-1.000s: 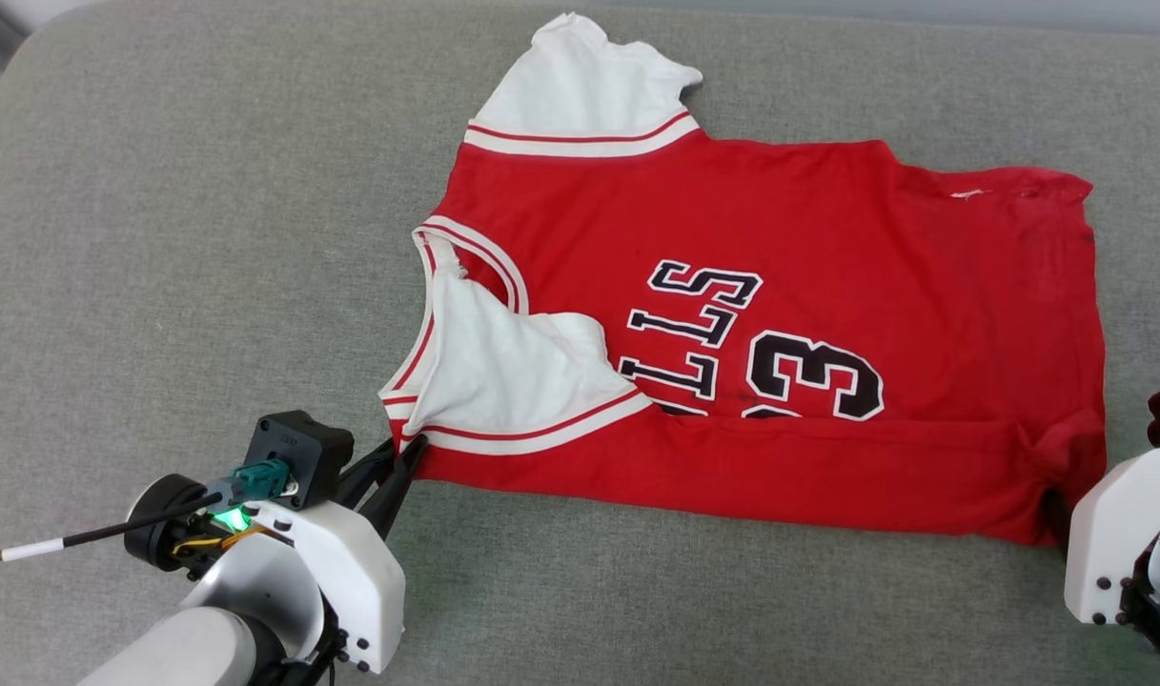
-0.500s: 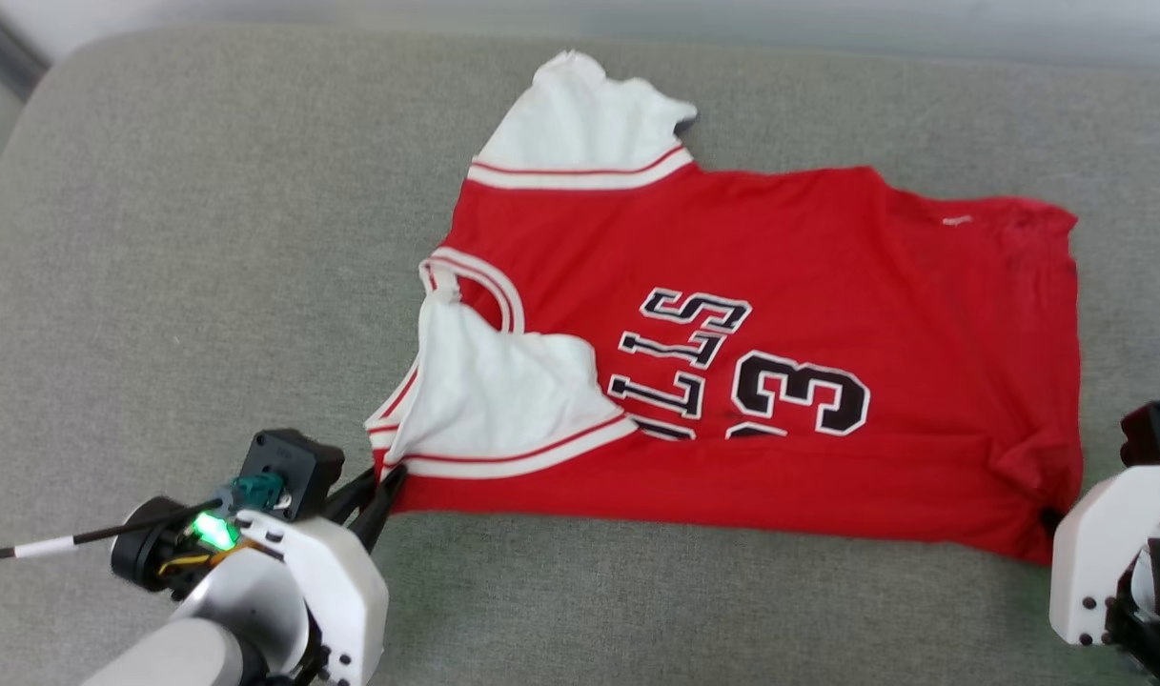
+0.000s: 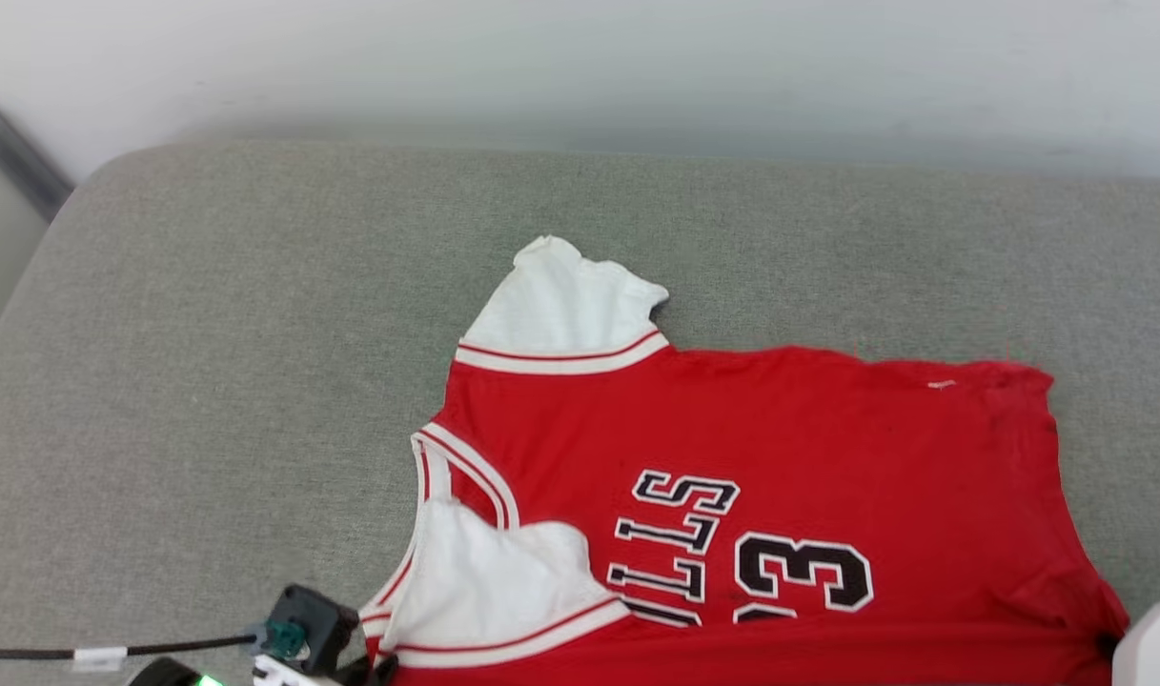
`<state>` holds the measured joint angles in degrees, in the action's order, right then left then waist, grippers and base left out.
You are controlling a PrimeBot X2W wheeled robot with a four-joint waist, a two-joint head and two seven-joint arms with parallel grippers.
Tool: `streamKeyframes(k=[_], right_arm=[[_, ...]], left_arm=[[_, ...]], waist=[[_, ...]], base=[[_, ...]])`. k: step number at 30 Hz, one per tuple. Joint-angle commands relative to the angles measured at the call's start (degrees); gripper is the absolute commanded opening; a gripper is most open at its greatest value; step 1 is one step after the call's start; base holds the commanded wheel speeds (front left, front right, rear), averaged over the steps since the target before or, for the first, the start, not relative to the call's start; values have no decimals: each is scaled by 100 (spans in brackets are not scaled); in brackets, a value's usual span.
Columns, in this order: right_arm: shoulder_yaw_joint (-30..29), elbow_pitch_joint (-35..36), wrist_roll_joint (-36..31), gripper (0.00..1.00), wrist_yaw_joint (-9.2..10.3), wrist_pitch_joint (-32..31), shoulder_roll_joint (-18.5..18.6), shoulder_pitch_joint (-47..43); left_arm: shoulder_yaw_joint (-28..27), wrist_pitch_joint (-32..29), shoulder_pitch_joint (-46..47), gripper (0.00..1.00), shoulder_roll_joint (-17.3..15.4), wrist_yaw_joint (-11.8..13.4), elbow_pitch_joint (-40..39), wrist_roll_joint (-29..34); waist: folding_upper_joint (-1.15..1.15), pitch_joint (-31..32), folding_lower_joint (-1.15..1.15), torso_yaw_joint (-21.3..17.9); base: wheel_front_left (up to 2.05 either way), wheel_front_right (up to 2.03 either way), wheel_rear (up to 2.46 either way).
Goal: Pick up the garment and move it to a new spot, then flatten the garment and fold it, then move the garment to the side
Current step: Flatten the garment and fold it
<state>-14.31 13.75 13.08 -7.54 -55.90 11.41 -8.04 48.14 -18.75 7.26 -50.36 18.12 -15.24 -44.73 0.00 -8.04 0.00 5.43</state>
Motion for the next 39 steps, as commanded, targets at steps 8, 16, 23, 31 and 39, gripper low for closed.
streamKeyframes(k=[8,16,23,31,39], right_arm=[[-26,-30,-51,0,9,-46,-21,-359],[164,-481,21,100,8,223,-81,-127],[261,-172,441,100,8,888,175,176],[495,288,475,100,7,2823,277,645],[707,242,269,100,7,4384,26,524]], left_arm=[[235,130,-109,0,352,-225,617,-73],[243,392,57,100,623,-431,1171,-34],[-309,1611,183,100,774,-504,1362,-70],[-1033,3153,257,100,1136,-52,1415,203],[-1905,3400,6,100,1790,-14,1012,733]], waist=[[0,-71,0,-44],[0,-71,0,-39],[0,165,0,-51],[0,339,0,-128],[0,352,0,-172]], base=[[0,0,0],[0,0,0],[0,0,0],[0,0,0],[0,0,0]])
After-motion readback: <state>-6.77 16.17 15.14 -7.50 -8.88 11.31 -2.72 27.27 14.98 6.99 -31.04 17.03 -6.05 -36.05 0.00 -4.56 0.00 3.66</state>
